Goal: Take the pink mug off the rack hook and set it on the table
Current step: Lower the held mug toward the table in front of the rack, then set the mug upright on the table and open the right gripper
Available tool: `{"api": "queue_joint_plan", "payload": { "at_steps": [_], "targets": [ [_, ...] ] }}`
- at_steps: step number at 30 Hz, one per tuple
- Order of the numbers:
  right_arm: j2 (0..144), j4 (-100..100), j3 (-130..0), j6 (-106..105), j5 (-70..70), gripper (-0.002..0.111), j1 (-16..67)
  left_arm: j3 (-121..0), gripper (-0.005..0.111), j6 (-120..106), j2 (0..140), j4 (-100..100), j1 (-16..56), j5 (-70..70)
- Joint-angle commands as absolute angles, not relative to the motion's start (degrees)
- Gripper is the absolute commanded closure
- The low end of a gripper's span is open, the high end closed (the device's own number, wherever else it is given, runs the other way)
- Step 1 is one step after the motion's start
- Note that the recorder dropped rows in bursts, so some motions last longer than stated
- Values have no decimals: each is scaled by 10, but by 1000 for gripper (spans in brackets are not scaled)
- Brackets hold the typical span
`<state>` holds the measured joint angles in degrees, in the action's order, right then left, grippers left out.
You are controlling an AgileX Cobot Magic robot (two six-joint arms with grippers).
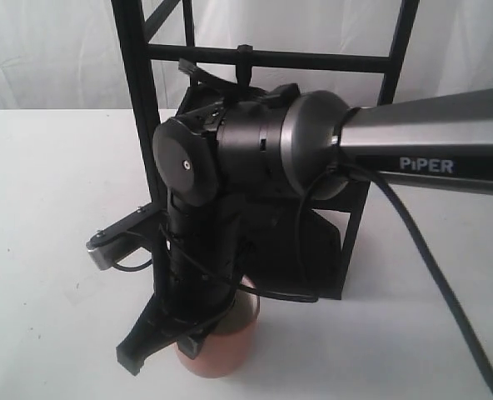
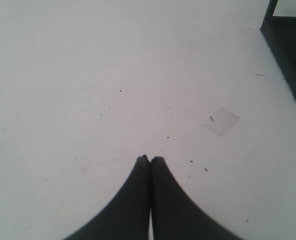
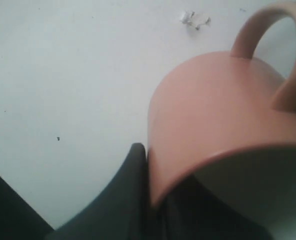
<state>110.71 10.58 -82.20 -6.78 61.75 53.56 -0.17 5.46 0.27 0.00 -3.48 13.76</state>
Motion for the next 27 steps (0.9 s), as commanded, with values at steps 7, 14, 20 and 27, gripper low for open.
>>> {"api": "queue_joint_plan", "payload": {
  "at_steps": [7,14,20,27],
  "targets": [
    [1110,102,-826,-45,594,108,536,0,107,55,0,0,-32,142],
    [1121,102,-826,-39,550,108,536,0,107,55,0,0,-32,142],
    [1122,100,-826,-38,576,108,536,0,107,55,0,0,-32,142],
    [1122,90,-826,-38,579,108,536,0,107,55,0,0,-32,142]
  ]
}}
